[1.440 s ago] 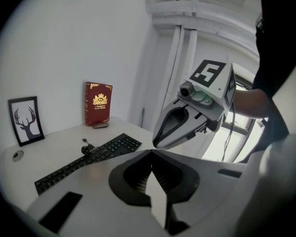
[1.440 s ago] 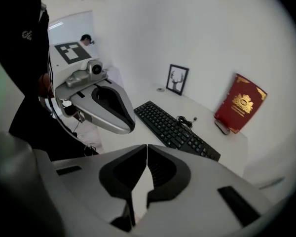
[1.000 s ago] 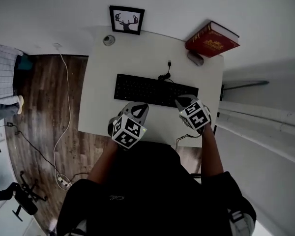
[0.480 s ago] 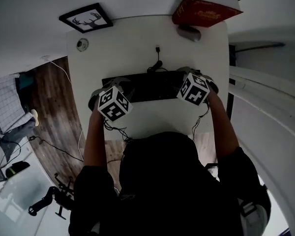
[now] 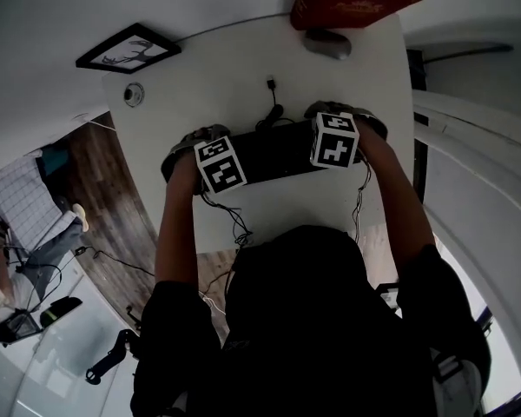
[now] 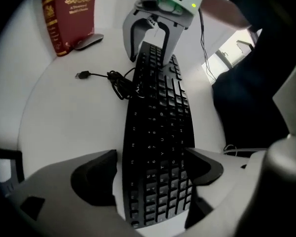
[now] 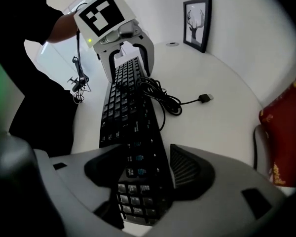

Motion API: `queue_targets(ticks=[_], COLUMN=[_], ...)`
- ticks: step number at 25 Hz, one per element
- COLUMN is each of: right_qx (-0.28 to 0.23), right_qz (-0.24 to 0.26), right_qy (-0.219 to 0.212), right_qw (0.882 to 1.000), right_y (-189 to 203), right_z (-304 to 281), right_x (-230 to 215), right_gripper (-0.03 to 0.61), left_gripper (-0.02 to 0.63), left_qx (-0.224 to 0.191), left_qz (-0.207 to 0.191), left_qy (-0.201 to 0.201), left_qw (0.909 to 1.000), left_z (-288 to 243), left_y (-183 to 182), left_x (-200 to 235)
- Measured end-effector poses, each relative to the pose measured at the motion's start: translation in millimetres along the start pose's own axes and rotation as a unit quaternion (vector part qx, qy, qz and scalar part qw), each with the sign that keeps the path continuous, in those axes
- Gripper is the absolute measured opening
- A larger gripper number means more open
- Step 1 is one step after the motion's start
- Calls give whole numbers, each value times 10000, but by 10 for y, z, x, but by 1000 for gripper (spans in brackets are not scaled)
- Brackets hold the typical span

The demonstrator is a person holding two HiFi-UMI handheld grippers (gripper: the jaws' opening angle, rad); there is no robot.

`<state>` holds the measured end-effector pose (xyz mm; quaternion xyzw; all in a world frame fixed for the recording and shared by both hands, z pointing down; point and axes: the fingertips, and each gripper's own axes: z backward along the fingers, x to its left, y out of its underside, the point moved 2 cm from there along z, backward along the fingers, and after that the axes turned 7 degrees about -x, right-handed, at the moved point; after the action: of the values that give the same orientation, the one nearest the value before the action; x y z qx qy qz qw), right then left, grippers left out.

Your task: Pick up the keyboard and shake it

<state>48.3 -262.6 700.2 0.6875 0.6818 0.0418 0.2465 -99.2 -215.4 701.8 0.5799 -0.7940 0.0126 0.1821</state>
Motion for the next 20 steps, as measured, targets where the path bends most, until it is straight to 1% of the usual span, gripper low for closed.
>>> queue_targets(ticks=[3, 7, 8, 9, 11, 12, 14, 17, 20], right_qx=[-27, 44, 79, 117, 206, 254, 311, 296, 335], right_qz=[-55, -14, 51, 147, 433, 582, 736, 791, 993], right_qy=[-196, -303, -304, -292, -233, -181, -49, 146, 513], right_qw=[9998, 9995, 9995, 9994, 9986, 9978, 9968, 9963, 9932], right_y=[-4, 5, 0, -8, -23, -24, -19, -22, -21], right_z=[-1, -15, -20, -21, -21, -22, -25, 14, 78], right_x=[3, 3, -3, -5, 17, 37, 64, 92, 116], right_gripper=[275, 274, 273, 271, 261, 253, 249, 247, 244], left_gripper=[413, 410, 409, 389, 385, 382, 374, 370, 368], left_qx=[299, 579, 706, 878, 1223, 1316, 1277, 947, 803], left_qz=[-122, -90, -67, -46, -45, -74, -168, -299, -379], left_qy=[-68, -270, -336, -402, -527, -585, -737, -1099, -1537], left_qw=[9995, 9979, 9969, 9953, 9911, 9895, 9889, 9890, 9841], left_z=[-16, -63, -74, -84, -96, -96, -80, -21, 39], left_y=[-1, -7, -3, 0, -2, -9, -26, -37, -44], left_x=[6, -6, -9, -14, -30, -39, -58, -99, -151])
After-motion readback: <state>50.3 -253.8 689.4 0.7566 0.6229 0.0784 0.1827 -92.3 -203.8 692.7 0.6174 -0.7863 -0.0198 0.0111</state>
